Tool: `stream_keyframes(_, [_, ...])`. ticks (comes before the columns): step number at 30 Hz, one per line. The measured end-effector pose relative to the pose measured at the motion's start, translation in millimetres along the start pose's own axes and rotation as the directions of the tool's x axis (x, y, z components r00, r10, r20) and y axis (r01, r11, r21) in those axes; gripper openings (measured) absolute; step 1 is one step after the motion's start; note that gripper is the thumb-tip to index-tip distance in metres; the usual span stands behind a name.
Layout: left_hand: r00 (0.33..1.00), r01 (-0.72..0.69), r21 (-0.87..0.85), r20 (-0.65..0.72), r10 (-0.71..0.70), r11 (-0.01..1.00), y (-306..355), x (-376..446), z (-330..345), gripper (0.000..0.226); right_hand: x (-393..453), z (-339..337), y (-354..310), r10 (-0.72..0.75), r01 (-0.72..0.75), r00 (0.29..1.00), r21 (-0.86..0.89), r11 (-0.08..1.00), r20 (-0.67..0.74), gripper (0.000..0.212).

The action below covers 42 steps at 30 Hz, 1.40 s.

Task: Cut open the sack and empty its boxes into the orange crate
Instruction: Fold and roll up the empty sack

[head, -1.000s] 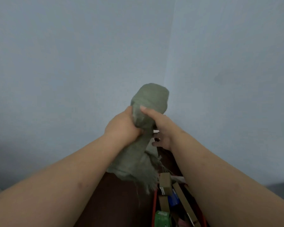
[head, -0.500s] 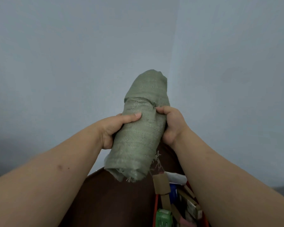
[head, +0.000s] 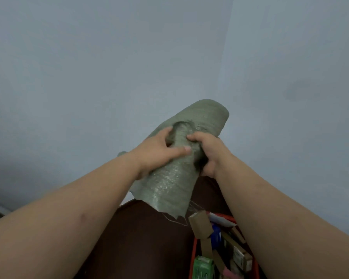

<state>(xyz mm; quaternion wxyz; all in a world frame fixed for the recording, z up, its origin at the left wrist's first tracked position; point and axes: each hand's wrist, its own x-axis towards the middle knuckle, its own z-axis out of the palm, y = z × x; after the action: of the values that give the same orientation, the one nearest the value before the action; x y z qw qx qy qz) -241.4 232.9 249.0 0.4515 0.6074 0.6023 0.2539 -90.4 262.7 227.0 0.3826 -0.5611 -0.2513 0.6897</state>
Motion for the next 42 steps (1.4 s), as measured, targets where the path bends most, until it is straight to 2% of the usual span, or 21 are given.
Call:
stream_keyframes(1, [0.998,0.056,-0.135,-0.001,-0.057,0.989,-3,1,-6,0.096,3,-3,-1,-0.043,0.044,0.999,0.052,0.998,-0.018,0.088])
stream_keyframes(3, [0.988,0.145,-0.170,-0.023,-0.151,0.975,-7,3,-17,0.100,-2,-2,-7,-0.056,0.057,0.998,0.144,0.988,-0.011,0.077])
stream_keyframes(6, [0.951,0.308,-0.319,0.121,-0.284,0.896,-15,5,-25,0.106,-9,-3,-12,-0.062,0.039,0.994,0.231,0.972,0.093,0.048])
stream_keyframes(8, [0.921,0.385,-0.477,0.256,-0.295,0.790,-14,2,-25,0.088,-14,-5,-12,-0.055,0.011,0.985,0.252,0.968,0.166,0.041])
stream_keyframes(10, [0.921,0.382,-0.547,0.288,-0.262,0.744,-12,1,-23,0.066,-14,-2,-7,-0.024,-0.028,0.977,0.241,0.970,0.210,0.039])
stream_keyframes(11, [0.924,0.378,-0.557,0.281,-0.260,0.740,-13,2,-21,0.060,-13,2,-6,-0.009,-0.014,0.987,0.147,0.989,0.158,0.039])
stream_keyframes(14, [0.957,0.272,-0.552,0.074,-0.279,0.788,-21,11,-18,0.069,-2,10,-5,-0.123,0.110,0.991,-0.209,0.972,-0.046,0.071])
stream_keyframes(16, [0.950,0.157,-0.356,-0.201,-0.239,0.921,-24,16,-14,0.089,3,11,-4,-0.125,0.107,0.990,-0.220,0.970,-0.069,0.083])
stream_keyframes(17, [0.935,0.127,-0.173,-0.308,-0.176,0.977,-22,16,-11,0.094,2,13,-4,-0.072,0.071,0.997,-0.181,0.981,0.002,0.085])
stream_keyframes(18, [0.935,0.095,0.012,-0.344,-0.085,0.995,-18,14,-7,0.097,0,17,-3,-0.019,0.031,0.997,-0.177,0.984,0.070,0.090])
stream_keyframes(20, [0.983,-0.012,0.163,-0.179,0.042,0.986,-8,11,0,0.095,0,22,1,0.026,-0.002,0.992,-0.192,0.981,0.124,0.104])
stream_keyframes(23, [0.996,0.081,-0.116,0.047,-0.076,0.990,-9,10,-3,0.088,17,14,7,-0.005,0.006,0.997,-0.019,1.000,0.079,0.089])
stream_keyframes(25, [0.981,0.166,-0.266,-0.049,-0.185,0.950,-21,10,-13,0.087,26,9,7,-0.031,0.026,0.997,0.073,0.997,0.065,0.077])
stream_keyframes(27, [0.932,0.174,-0.230,-0.275,-0.235,0.958,-39,13,-25,0.094,25,12,7,-0.022,0.012,0.994,0.102,0.995,0.104,0.062])
stream_keyframes(29, [0.894,0.188,-0.273,-0.350,-0.280,0.943,-54,14,-36,0.105,21,17,6,0.005,-0.026,0.979,0.100,0.995,0.206,0.037])
stream_keyframes(32, [0.921,0.247,-0.546,-0.126,-0.369,0.801,-63,12,-47,0.105,17,31,8,0.047,-0.076,0.948,0.079,0.994,0.315,0.036])
stream_keyframes(35, [0.913,0.369,-0.670,0.134,-0.384,0.644,-69,13,-59,0.086,29,49,16,0.071,-0.107,0.935,0.084,0.991,0.349,0.042])
stream_keyframes(37, [0.919,0.365,-0.715,0.172,-0.355,0.597,-79,19,-71,0.077,42,63,21,0.055,-0.055,0.955,-0.007,0.998,0.290,0.039])
stream_keyframes(39, [0.921,0.329,-0.758,0.127,-0.367,0.563,-91,29,-82,0.070,61,77,28,-0.051,0.076,0.993,-0.240,0.968,0.107,0.054])
stream_keyframes(41, [0.914,0.253,-0.750,-0.022,-0.404,0.612,-108,42,-89,0.072,78,92,39,-0.179,0.117,0.979,-0.452,0.884,-0.096,0.068])
stream_keyframes(42, [0.901,0.216,-0.719,-0.114,-0.419,0.661,-117,49,-93,0.082,85,101,43,-0.203,0.124,0.972,-0.479,0.869,-0.117,0.065])
